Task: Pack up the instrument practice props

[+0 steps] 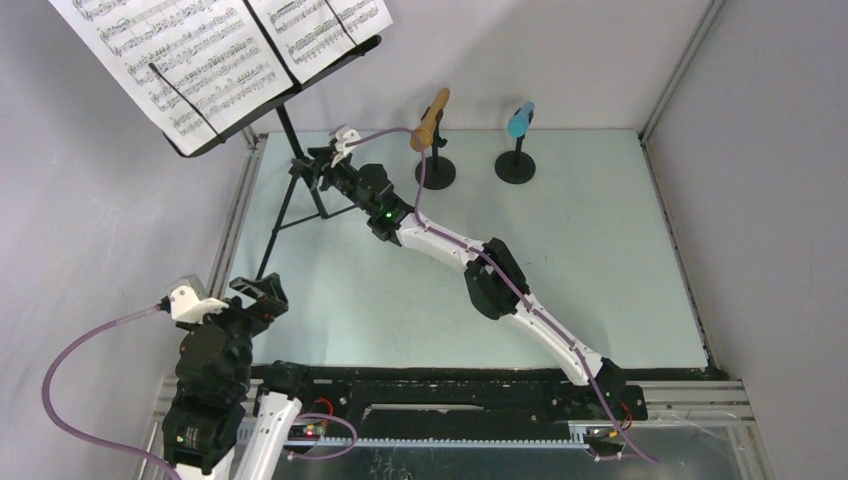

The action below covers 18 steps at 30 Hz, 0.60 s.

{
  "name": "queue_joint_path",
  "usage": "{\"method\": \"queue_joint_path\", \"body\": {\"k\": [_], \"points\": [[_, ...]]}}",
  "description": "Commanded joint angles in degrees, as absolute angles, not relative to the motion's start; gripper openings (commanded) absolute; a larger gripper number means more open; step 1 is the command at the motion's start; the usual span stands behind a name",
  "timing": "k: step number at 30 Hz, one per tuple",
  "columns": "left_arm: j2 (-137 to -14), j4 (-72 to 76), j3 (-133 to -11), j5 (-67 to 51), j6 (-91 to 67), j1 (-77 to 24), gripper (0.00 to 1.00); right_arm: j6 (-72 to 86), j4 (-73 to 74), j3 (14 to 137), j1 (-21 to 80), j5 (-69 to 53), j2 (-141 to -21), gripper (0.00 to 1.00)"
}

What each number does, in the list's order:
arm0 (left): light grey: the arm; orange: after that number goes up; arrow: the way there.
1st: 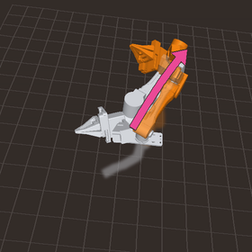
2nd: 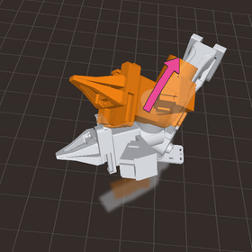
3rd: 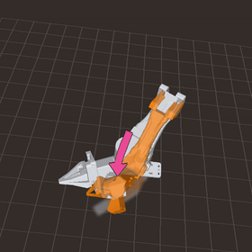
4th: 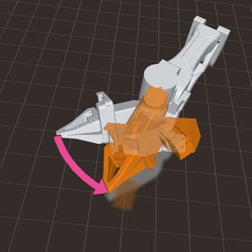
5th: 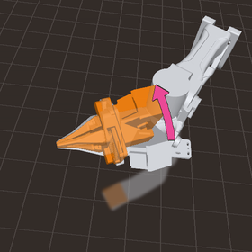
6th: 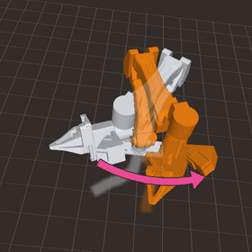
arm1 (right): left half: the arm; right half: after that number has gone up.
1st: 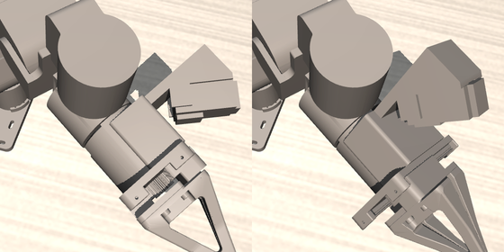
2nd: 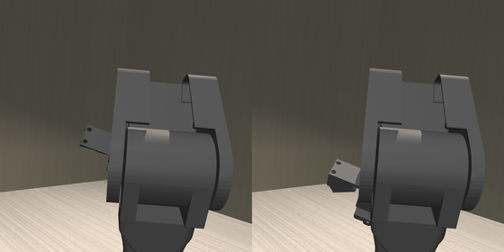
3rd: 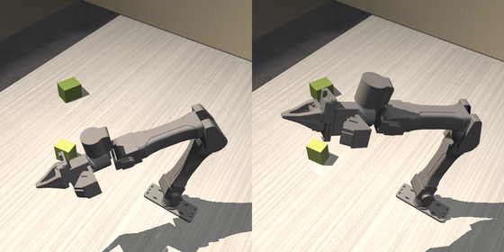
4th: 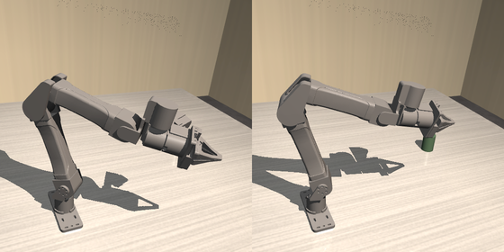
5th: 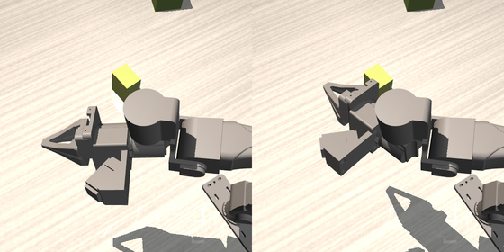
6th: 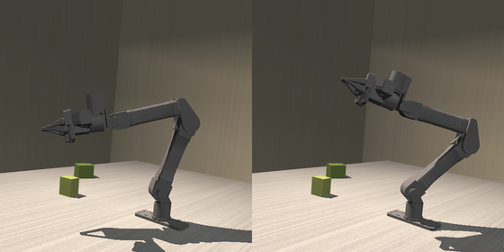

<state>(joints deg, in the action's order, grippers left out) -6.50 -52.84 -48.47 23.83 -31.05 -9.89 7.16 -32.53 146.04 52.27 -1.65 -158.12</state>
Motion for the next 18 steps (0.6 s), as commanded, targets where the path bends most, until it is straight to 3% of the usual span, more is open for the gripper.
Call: {"method": "queue_joint_path", "body": {"k": [1,4,7,14,18], "points": [[-7.0,-50.7,-47.5,23.8,-31.4,-8.8,1.0,5.9,-34.4,149.7,52.9,-1.9,-158.3,0.52],[-7.3,-50.6,-47.5,23.5,-31.2,-8.4,1.0,4.5,-33.8,150.2,52.8,-2.5,-158.3,0.4],[-7.5,-50.4,-47.4,23.0,-31.0,-7.8,1.0,2.7,-33.1,150.0,52.9,-3.4,-157.9,0.18],[-7.5,-50.2,-47.2,22.8,-31.0,-7.3,1.0,0.9,-34.4,145.1,52.9,-4.7,-154.6,0.02],[-7.6,-50.1,-47.2,22.8,-31.0,-7.2,1.0,0.1,-37.3,137.1,52.9,-5.6,-149.3,0.0]]}}
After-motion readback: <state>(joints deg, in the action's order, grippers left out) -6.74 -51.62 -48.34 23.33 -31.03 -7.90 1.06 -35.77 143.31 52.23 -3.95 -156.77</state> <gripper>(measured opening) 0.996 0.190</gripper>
